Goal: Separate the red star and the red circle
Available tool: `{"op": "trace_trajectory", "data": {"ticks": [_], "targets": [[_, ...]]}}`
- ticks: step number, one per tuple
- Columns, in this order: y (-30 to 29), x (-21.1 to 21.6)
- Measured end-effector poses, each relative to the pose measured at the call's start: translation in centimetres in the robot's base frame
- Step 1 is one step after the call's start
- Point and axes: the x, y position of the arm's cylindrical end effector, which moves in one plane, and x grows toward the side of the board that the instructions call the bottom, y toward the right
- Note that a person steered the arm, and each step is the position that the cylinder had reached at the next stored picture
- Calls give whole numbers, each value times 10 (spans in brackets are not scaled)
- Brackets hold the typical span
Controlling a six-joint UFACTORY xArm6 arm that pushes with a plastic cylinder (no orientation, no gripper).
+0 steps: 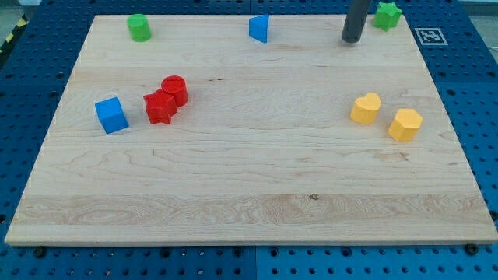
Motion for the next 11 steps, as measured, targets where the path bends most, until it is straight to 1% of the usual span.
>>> {"op": "trace_trajectory", "data": {"ticks": [2, 3, 4, 5, 6, 7, 8, 9, 11], "targets": [[-9, 79], [-39, 105], [-91, 114], [-159, 99], [-246, 76], [-300, 63], [-318, 83], [-324, 116], [-321, 144]]}}
